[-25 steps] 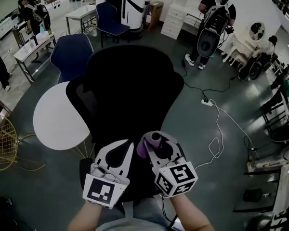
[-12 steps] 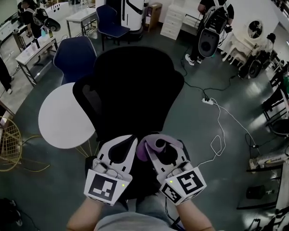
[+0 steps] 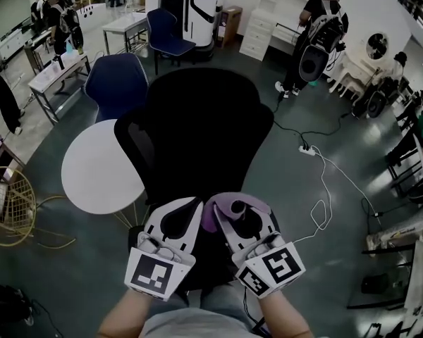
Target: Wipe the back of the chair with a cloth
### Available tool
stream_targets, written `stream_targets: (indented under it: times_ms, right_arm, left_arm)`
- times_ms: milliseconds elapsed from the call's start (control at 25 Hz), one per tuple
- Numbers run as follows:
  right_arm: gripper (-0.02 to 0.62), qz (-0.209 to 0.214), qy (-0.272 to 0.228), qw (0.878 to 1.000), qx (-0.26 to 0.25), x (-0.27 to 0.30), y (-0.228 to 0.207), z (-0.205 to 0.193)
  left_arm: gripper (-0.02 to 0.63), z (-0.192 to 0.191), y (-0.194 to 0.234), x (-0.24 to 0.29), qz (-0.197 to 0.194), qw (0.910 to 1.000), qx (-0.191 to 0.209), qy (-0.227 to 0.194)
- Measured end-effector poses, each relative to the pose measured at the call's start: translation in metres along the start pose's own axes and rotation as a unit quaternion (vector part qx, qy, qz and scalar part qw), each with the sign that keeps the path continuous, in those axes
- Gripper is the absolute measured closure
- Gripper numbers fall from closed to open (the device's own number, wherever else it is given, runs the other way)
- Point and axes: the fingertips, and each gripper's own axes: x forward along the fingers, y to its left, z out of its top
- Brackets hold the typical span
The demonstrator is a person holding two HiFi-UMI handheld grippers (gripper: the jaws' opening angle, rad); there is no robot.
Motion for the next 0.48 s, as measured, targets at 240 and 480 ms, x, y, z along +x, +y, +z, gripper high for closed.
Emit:
stream_targets:
  times_ms: [240, 480]
  right_arm:
    - [0.469, 0.007, 0.003, 1.000, -0.002, -0.0003, 0.0033, -0.0014]
    - [0.469, 0.014, 0.001, 1.000, -0.003, 0.0003, 0.0099, 0.0001]
  left_arm:
    - [0.594, 0.0030, -0.0016, -0.0035, 0.002, 1.0000, 0.004, -0.003]
    - [0.594, 0.0066, -0.0031, -0.0083, 0.004, 0.9999, 0.009, -0.006]
